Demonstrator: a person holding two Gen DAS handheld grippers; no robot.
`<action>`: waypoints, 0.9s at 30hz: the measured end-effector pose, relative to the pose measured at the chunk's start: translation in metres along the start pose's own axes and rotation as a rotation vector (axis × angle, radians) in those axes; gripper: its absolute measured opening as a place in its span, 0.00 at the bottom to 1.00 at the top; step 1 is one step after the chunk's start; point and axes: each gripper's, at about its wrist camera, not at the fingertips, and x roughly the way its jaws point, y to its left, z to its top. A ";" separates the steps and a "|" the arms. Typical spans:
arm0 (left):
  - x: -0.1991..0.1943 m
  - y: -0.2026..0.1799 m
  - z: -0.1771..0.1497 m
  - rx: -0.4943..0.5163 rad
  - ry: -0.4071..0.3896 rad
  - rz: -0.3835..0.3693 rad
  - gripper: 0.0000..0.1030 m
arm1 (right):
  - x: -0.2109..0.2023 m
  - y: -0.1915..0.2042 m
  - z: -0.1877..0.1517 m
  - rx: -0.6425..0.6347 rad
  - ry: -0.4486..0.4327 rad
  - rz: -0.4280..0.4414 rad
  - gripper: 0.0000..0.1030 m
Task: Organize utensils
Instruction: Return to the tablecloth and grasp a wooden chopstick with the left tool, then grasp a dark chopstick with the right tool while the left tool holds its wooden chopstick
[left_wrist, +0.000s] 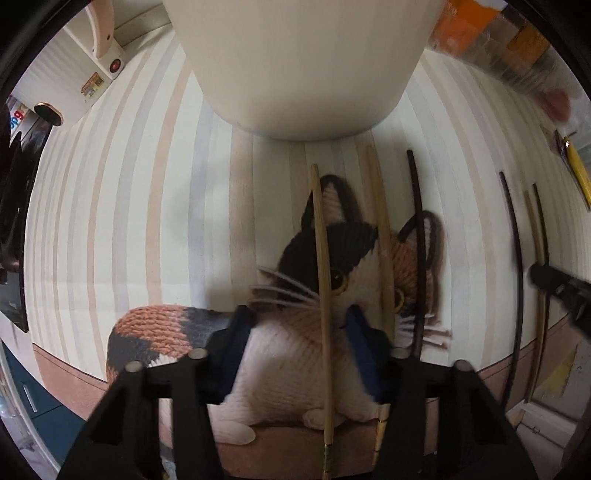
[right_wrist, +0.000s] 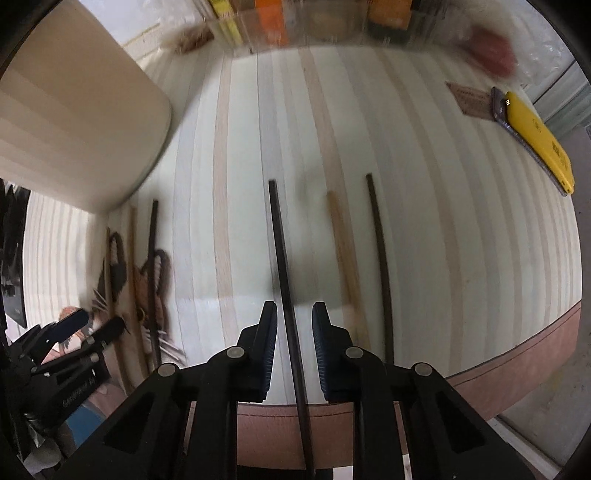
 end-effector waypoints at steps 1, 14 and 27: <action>-0.001 0.000 0.000 0.004 -0.003 0.003 0.28 | 0.004 0.001 -0.001 -0.007 0.016 -0.010 0.23; -0.006 0.051 -0.010 -0.107 -0.005 0.061 0.05 | 0.022 0.032 -0.014 -0.061 0.039 -0.034 0.07; -0.010 0.073 -0.012 -0.118 0.016 0.046 0.05 | 0.033 0.069 -0.013 -0.134 0.101 -0.006 0.07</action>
